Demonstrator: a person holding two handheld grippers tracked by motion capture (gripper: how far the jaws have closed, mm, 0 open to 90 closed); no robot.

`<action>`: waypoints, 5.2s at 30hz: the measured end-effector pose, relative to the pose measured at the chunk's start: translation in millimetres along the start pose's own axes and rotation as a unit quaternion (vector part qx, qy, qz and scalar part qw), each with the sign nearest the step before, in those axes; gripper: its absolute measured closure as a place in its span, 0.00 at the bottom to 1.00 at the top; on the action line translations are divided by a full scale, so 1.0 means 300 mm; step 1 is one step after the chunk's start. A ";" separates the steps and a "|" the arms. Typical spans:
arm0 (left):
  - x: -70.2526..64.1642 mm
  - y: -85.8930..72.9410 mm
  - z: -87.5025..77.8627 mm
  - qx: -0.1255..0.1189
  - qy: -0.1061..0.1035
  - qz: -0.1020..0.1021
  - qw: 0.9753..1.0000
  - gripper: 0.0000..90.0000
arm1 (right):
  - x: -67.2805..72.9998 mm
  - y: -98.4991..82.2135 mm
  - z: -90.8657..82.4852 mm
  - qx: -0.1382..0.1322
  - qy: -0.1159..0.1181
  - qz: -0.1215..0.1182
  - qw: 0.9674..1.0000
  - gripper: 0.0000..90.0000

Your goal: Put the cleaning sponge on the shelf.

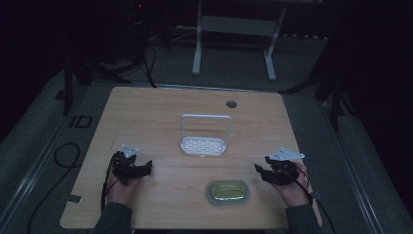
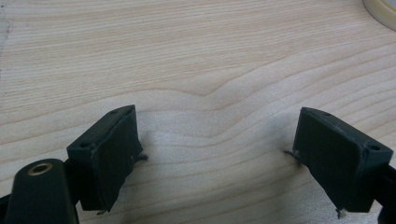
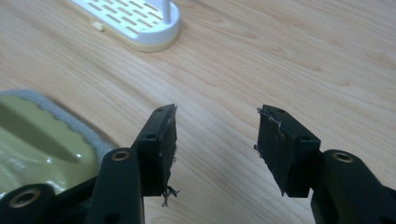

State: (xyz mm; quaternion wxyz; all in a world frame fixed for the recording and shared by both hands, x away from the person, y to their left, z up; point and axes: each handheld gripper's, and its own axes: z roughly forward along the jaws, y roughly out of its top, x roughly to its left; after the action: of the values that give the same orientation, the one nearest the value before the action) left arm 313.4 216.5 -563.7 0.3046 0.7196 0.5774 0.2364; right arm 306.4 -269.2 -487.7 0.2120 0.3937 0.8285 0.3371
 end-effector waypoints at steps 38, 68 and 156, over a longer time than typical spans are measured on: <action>0.000 0.000 0.000 0.000 0.000 -0.001 1.000 0.16 | 0.134 0.170 -0.029 0.059 0.094 -0.183 0.977 0.58; 0.000 0.000 0.000 0.000 0.000 -0.001 1.000 0.16 | 0.212 0.230 0.015 0.110 0.150 -0.264 0.947 0.57; 0.000 0.000 0.000 0.000 0.000 -0.001 1.000 0.16 | 0.334 0.283 0.094 0.239 0.231 -0.395 0.856 0.65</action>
State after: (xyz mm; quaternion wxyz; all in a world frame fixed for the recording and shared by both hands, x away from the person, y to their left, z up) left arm 313.4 216.4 -563.7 0.3048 0.7192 0.5780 0.2363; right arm 306.9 -139.1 -454.1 0.0289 -0.0172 0.9946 0.0982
